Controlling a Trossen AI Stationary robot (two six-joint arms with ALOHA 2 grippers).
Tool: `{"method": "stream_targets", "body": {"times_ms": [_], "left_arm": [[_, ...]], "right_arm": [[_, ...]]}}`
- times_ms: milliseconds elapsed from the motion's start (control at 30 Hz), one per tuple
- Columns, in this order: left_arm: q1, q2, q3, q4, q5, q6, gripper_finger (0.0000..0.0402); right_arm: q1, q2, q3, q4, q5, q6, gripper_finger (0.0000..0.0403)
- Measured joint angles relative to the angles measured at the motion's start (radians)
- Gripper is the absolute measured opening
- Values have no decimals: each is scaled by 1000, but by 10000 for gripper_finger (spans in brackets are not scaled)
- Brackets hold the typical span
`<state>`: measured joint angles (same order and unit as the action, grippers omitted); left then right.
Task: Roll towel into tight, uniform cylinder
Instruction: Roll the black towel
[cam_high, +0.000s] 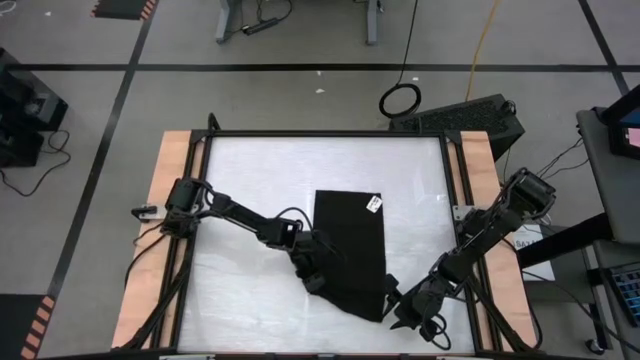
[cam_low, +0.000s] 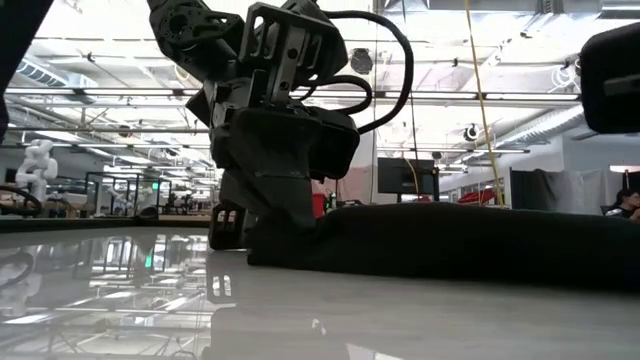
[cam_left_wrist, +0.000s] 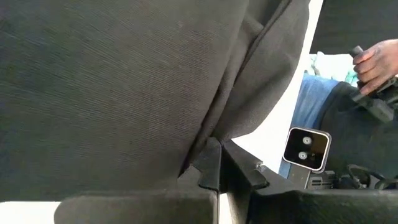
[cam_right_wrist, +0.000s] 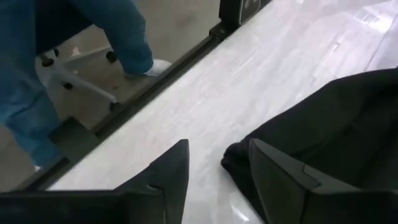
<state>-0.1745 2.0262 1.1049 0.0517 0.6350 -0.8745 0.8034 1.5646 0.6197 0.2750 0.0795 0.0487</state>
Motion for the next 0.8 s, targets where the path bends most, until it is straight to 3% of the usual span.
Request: {"method": "stream_targets", "body": {"times_ms": [433, 800], "left_arm": [[36, 0, 0, -14, 13, 19, 11], [51, 0, 0, -16, 24, 24, 11]], "right_arm": [[-12, 57, 27, 58, 26, -78, 151], [-40, 76, 27, -38, 20, -54, 150]]}}
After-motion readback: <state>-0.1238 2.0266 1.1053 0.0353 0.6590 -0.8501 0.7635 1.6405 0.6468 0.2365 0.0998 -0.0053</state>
